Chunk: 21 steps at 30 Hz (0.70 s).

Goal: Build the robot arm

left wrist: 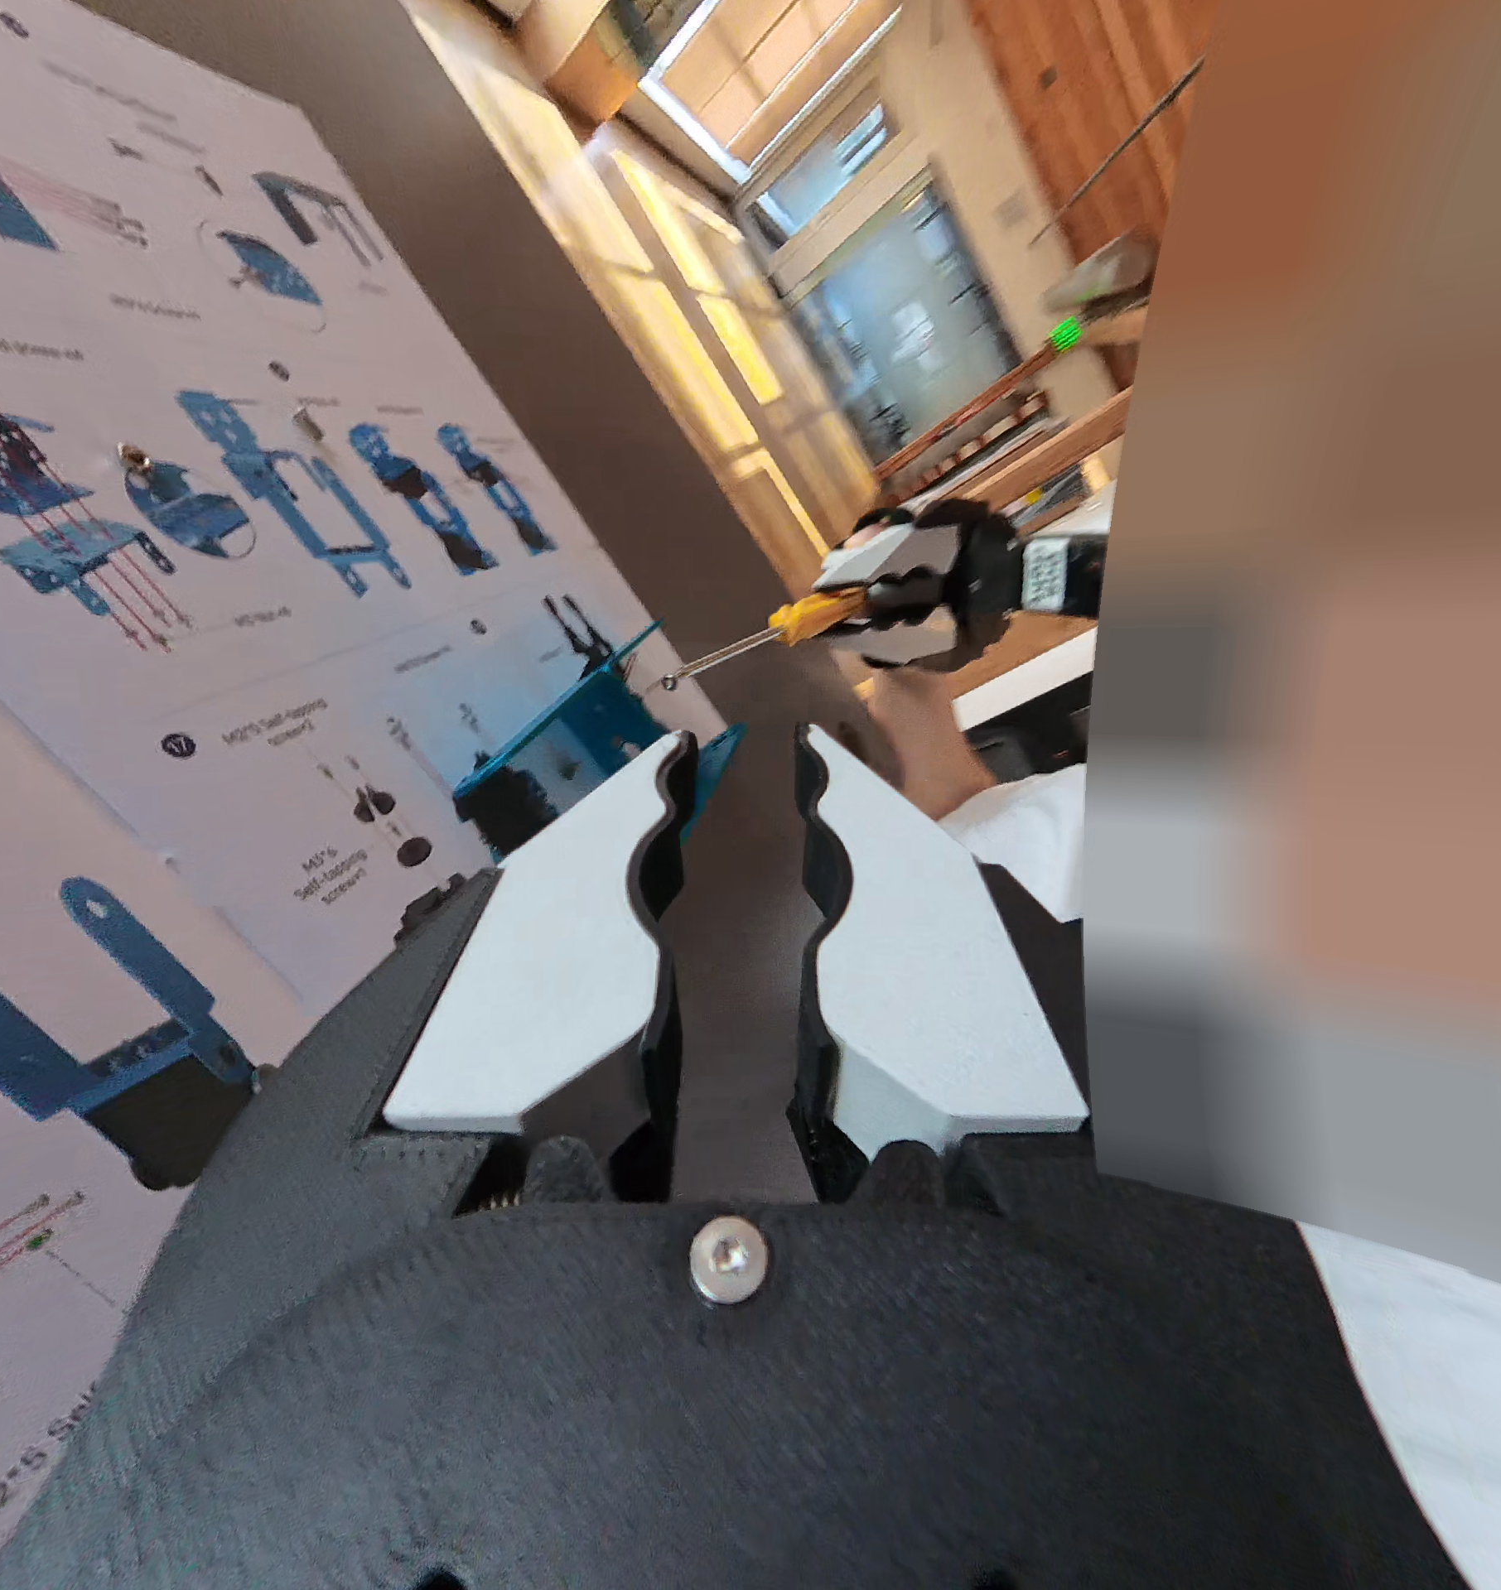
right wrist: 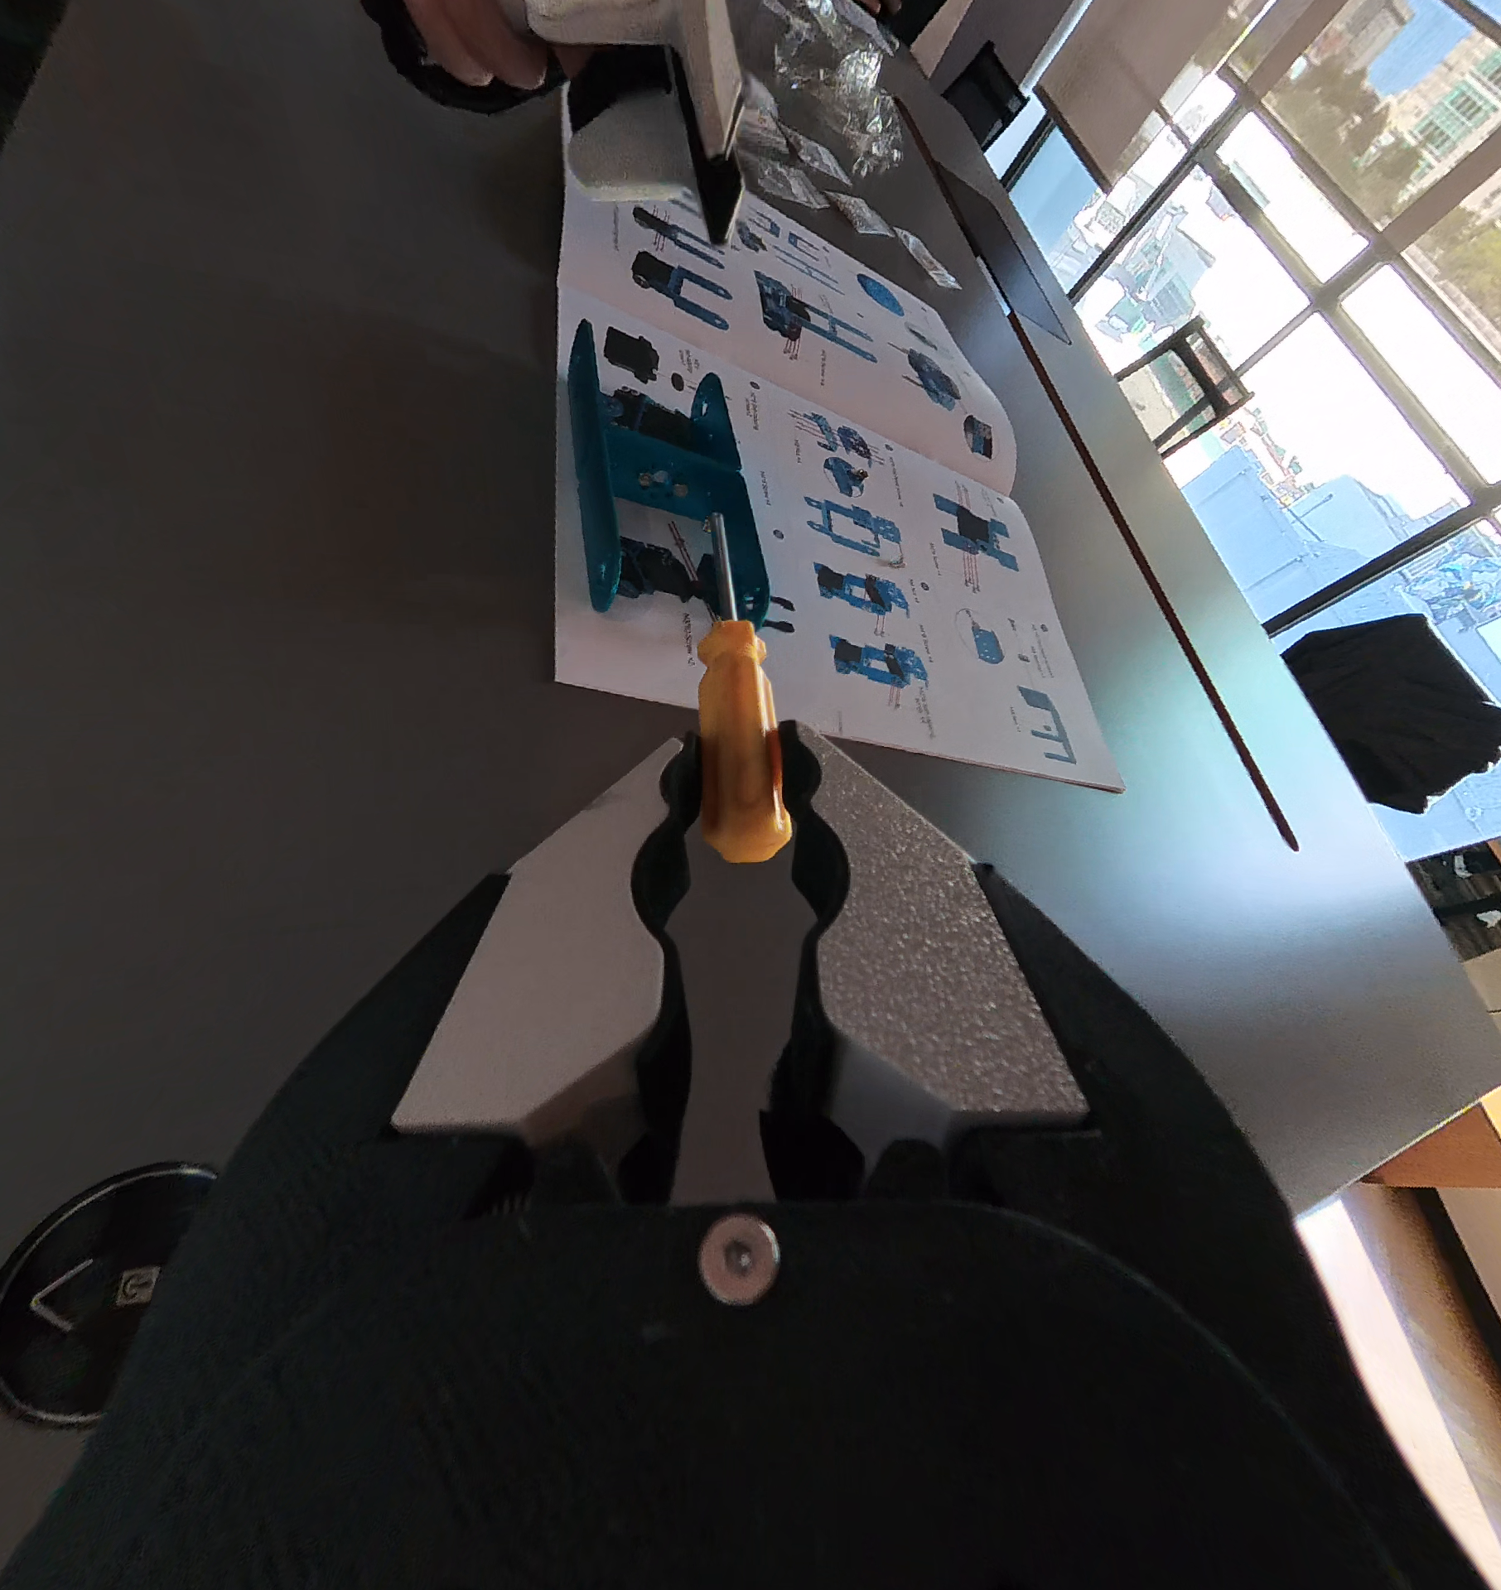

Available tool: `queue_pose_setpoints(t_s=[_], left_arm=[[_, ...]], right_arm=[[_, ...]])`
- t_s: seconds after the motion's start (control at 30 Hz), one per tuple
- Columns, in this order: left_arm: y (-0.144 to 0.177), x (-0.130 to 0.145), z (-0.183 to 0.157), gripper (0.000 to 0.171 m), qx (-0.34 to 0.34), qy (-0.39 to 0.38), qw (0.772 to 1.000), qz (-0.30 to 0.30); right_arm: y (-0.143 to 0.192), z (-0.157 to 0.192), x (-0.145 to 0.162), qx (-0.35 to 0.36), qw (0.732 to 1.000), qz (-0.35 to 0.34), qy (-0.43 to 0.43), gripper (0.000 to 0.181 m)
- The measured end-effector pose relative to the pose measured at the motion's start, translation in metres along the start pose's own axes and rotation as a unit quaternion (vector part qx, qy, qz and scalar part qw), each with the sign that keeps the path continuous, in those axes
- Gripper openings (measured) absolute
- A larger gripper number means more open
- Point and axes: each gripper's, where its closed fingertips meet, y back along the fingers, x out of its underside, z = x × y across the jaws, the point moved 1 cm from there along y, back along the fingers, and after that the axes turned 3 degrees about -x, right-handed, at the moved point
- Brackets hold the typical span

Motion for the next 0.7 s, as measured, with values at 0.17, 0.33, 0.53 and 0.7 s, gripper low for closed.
queue_pose_setpoints(t_s=[0.17, 0.33, 0.53, 0.7], left_arm=[[-0.014, 0.023, 0.008, 0.021, -0.070, -0.057, 0.994, 0.059], [-0.021, 0.023, 0.025, 0.025, -0.165, -0.220, 0.953, 0.130], [-0.040, 0.034, 0.034, 0.011, -0.174, -0.418, 0.861, 0.233], [-0.046, 0.038, 0.046, 0.011, -0.170, -0.446, 0.834, 0.277]], right_arm=[[-0.002, 0.006, 0.015, -0.028, 0.999, 0.028, -0.007, 0.018], [-0.002, 0.007, 0.019, -0.045, 0.999, 0.029, 0.000, 0.018], [-0.001, 0.005, 0.021, -0.051, 0.998, 0.025, 0.000, 0.018], [0.000, 0.007, 0.021, -0.045, 0.999, 0.024, -0.004, 0.018]])
